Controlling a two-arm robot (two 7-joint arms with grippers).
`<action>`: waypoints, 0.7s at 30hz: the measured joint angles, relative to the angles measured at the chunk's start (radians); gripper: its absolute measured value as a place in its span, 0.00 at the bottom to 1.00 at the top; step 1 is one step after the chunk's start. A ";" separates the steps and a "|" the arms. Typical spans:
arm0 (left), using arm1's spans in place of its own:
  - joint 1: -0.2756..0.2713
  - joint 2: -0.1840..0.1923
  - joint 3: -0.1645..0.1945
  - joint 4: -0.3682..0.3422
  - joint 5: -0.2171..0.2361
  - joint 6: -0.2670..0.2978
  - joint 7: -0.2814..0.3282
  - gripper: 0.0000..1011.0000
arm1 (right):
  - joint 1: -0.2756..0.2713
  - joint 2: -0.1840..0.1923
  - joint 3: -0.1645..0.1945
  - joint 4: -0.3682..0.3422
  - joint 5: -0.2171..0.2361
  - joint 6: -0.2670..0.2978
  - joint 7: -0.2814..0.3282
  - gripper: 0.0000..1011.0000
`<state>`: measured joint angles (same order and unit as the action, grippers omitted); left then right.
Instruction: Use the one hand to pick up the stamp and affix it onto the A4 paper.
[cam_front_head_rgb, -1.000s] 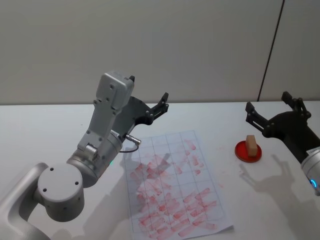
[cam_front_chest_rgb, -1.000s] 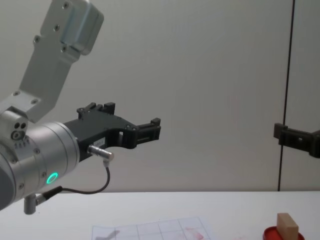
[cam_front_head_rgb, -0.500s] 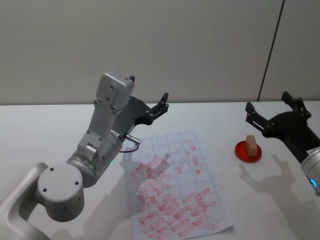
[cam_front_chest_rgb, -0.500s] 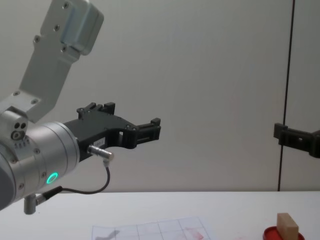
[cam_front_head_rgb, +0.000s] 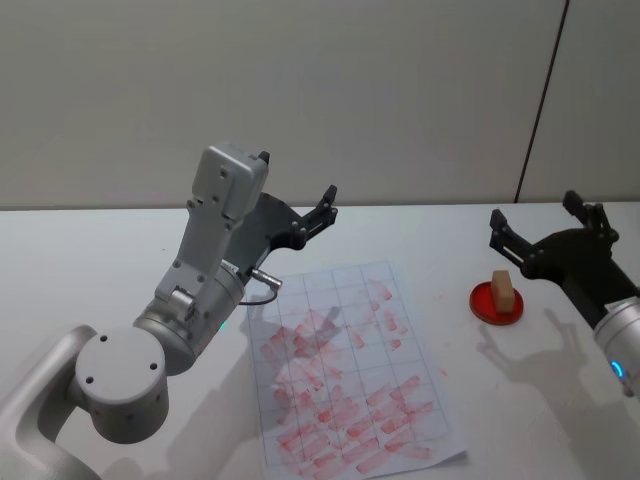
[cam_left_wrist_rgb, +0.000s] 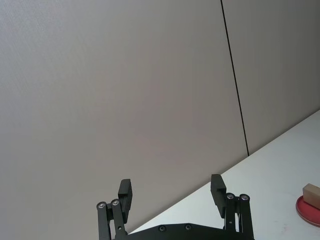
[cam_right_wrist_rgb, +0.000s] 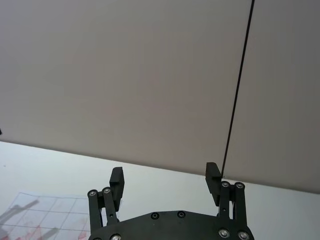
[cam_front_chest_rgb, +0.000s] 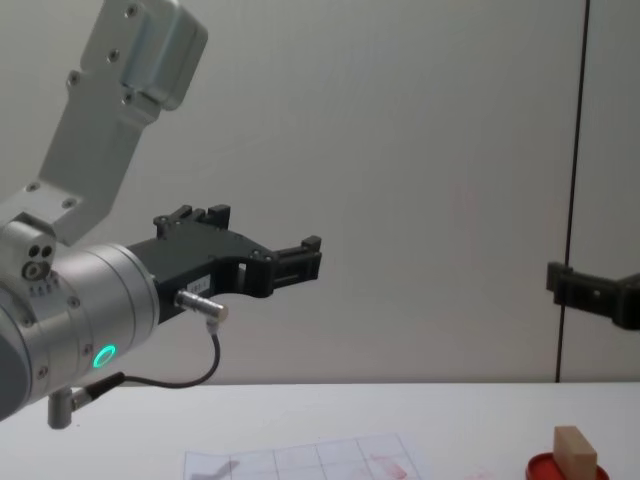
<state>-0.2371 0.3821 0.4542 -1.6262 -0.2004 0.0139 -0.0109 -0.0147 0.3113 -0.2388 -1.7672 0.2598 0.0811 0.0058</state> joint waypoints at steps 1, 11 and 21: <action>0.000 0.000 0.000 0.000 0.000 0.000 0.000 0.99 | 0.000 -0.003 -0.001 0.000 -0.002 0.006 -0.008 0.99; 0.000 0.000 0.000 0.000 0.000 0.000 0.000 0.99 | 0.010 -0.055 -0.021 0.018 -0.035 0.120 -0.122 0.99; 0.000 0.000 0.000 0.000 0.000 0.000 0.000 0.99 | 0.047 -0.116 -0.039 0.086 -0.068 0.225 -0.209 0.99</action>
<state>-0.2371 0.3821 0.4542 -1.6262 -0.2004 0.0139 -0.0109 0.0322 0.1950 -0.2774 -1.6814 0.1916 0.3060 -0.2028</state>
